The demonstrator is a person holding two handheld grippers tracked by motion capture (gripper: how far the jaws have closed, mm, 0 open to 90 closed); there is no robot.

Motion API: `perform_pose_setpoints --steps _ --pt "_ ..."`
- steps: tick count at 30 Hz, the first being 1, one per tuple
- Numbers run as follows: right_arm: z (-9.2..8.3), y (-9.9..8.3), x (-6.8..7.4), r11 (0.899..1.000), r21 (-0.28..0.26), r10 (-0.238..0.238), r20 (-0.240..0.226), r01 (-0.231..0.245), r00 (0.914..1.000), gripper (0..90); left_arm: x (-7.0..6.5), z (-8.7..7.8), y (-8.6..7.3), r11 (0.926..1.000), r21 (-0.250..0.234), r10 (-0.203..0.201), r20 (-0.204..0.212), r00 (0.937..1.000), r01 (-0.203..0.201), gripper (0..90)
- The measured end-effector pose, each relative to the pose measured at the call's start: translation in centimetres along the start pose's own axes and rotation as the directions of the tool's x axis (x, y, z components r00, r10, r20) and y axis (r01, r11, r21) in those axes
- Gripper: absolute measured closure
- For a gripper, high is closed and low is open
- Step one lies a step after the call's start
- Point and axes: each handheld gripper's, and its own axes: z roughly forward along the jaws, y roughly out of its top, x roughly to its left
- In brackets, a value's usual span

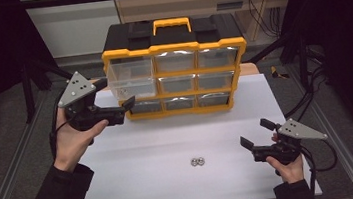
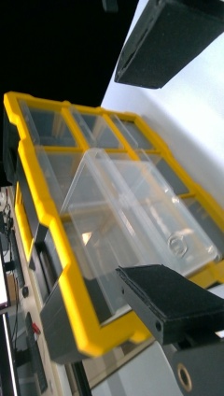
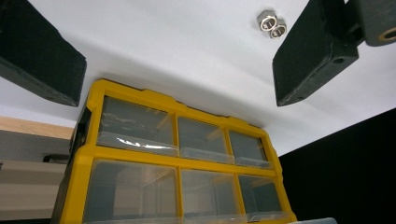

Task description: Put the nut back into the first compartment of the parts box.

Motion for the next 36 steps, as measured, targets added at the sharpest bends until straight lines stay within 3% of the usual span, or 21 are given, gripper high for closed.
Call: perform_pose_setpoints --steps 9,12,14,24,30,36 --pt "0.1 0.0 0.0 1.000 -0.001 -0.002 0.001 0.002 1.0000 3.3 -1.6 0.6 -1.9 0.9995 -0.020 0.026 0.038 0.9990 -0.025 6.1" --pt "0.0 0.0 0.0 1.000 -0.002 0.001 -0.001 -0.001 1.0000 3.3 -2.0 1.0 -2.7 0.9997 0.021 -0.014 0.050 0.9986 0.013 6.1" --pt "0.0 0.0 0.0 1.000 -0.005 0.002 -0.004 -0.002 1.0000 3.3 -2.2 1.3 -3.3 0.9996 0.021 -0.022 0.058 0.9981 0.021 7.4" --pt "0.0 0.0 0.0 1.000 -0.002 0.000 -0.001 0.000 1.0000 3.3 -4.0 3.0 -5.8 0.9992 0.037 0.014 0.085 0.9962 -0.017 4.1" --pt "0.0 0.0 0.0 1.000 -0.003 0.000 -0.002 0.000 1.0000 3.2 -5.5 4.1 -7.2 0.9979 0.050 0.034 0.125 0.9915 -0.041 3.0" --pt "0.0 0.0 0.0 1.000 0.001 0.002 -0.002 -0.002 1.0000 3.2 -6.8 5.1 -8.6 0.9966 0.071 0.030 0.164 0.9860 -0.042 2.9"
